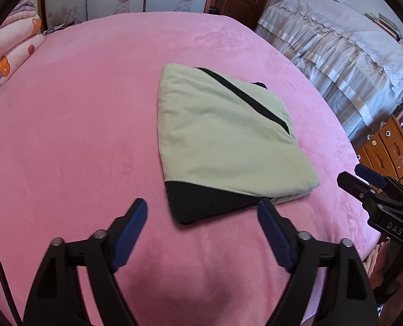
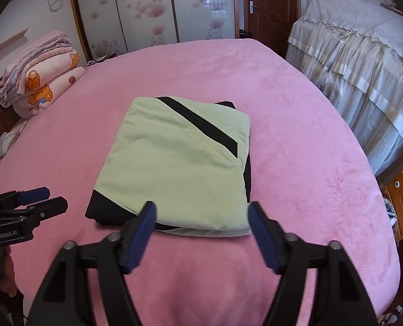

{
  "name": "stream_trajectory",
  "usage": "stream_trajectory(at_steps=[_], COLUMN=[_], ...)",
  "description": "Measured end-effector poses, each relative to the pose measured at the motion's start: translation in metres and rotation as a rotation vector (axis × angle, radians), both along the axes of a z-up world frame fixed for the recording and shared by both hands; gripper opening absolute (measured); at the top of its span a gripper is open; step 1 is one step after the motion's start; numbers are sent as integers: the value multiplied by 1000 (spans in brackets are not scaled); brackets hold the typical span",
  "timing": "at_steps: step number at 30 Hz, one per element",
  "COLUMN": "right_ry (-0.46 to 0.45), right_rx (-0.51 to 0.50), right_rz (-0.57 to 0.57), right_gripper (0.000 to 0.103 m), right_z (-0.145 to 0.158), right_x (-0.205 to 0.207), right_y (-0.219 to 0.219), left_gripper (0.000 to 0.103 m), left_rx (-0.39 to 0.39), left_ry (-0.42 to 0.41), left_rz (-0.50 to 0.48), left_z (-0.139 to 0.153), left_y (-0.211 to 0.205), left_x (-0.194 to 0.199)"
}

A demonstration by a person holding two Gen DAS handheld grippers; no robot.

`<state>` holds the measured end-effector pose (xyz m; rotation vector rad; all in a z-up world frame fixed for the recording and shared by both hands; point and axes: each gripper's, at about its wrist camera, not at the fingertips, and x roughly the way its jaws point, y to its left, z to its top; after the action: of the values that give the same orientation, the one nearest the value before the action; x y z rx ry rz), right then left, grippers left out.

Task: Fold large clothes

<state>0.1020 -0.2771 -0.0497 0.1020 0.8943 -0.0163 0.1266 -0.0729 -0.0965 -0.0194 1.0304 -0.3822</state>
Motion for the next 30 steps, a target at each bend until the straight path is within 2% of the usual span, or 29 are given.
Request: stream_trajectory(at_steps=[5,8,12,15,18,23,26,30], right_ry=[51,73,127,162,207,298,341,368], right_rx=[14,48,186,200,229,325,364,469], right_rz=[54,38,3,-23,-26,-8,0,26], right_gripper=[75,75,75,75,75,75,75,75], right_z=[7,11,7,-4,-24,-75,-106,-137], right_x=[16,31,58,82,108,141,154,164], right_y=[-15,-32,-68,-87,-101,-111,-114,-119], left_gripper=[85,85,85,85,85,85,85,88], left_rx=[3,-8,-63,-83,-151,-220,-247,-276], left_ry=[7,22,86,174,254,322,328,296], left_rz=[-47,-51,-65,-69,-70,-77,-83,-74], left_z=[17,21,9,-11,-37,-81,-103,-112], left_y=[0,1,4,4,4,-1,-1,5], left_x=[27,49,82,110,133,154,162,170])
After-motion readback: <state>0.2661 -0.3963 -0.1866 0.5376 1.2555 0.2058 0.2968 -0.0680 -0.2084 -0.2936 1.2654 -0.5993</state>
